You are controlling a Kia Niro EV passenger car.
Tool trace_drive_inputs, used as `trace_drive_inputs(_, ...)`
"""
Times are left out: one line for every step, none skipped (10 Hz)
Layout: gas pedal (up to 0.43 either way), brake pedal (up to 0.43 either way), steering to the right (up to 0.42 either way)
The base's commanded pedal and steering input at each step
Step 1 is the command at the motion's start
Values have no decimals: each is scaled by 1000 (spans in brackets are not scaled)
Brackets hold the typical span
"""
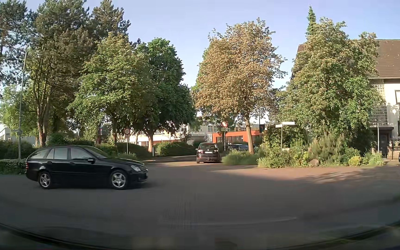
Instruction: Follow the waypoints while adhering to traffic rules and regulations
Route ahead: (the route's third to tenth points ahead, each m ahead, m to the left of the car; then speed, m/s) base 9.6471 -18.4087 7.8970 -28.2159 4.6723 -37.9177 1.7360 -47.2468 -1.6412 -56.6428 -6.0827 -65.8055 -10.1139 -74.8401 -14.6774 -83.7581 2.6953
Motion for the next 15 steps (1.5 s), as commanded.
trace_drive_inputs(0,220,57)
trace_drive_inputs(0,232,65)
trace_drive_inputs(0,238,78)
trace_drive_inputs(0,238,90)
trace_drive_inputs(0,238,99)
trace_drive_inputs(0,232,106)
trace_drive_inputs(0,220,117)
trace_drive_inputs(0,207,131)
trace_drive_inputs(0,201,144)
trace_drive_inputs(0,73,161)
trace_drive_inputs(0,0,183)
trace_drive_inputs(0,0,204)
trace_drive_inputs(0,0,226)
trace_drive_inputs(0,6,251)
trace_drive_inputs(0,0,277)
